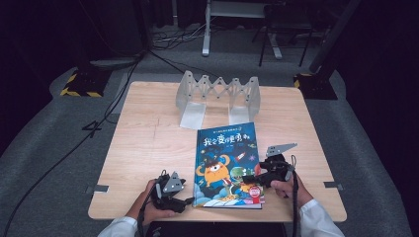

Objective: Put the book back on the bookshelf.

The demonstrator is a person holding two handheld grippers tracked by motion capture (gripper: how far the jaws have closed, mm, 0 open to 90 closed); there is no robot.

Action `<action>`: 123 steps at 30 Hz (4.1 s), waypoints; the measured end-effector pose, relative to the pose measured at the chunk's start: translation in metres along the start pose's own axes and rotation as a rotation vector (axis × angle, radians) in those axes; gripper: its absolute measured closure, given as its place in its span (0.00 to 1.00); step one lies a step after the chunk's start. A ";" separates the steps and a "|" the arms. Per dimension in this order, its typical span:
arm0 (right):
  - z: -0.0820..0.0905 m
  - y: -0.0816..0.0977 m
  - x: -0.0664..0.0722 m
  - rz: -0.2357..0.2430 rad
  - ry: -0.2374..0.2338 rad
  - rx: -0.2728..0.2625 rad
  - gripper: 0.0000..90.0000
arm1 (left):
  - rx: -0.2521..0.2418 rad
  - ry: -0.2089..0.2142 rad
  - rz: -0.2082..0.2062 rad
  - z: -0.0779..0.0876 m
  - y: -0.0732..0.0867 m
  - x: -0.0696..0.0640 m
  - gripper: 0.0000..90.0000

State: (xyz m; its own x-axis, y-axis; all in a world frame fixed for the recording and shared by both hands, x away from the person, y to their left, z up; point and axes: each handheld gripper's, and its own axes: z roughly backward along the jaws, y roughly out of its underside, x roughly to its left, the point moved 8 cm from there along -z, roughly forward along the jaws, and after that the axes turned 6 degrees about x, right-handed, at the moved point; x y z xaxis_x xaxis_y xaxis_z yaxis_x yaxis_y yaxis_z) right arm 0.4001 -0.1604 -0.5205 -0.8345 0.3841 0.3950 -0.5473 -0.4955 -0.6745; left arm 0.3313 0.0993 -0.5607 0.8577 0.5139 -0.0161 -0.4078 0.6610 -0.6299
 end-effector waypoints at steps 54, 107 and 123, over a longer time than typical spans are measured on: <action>0.037 -0.009 0.055 0.415 0.225 -0.228 0.49 | -0.025 0.234 0.073 -0.025 -0.052 -0.008 0.12; 0.052 0.042 0.048 0.446 0.216 -0.177 0.89 | -0.377 0.161 -0.120 0.021 -0.107 -0.016 0.63; 0.069 0.050 0.035 0.377 0.246 -0.221 0.82 | -0.369 0.201 -0.206 0.003 -0.122 -0.027 0.75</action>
State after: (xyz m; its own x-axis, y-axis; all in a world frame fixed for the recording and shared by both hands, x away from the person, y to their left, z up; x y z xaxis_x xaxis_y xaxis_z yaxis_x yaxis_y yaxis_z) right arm 0.3392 -0.2254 -0.4973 -0.9174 0.3956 -0.0426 -0.1616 -0.4682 -0.8688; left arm 0.3574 0.0066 -0.4814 0.9676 0.2523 0.0116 -0.1150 0.4811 -0.8691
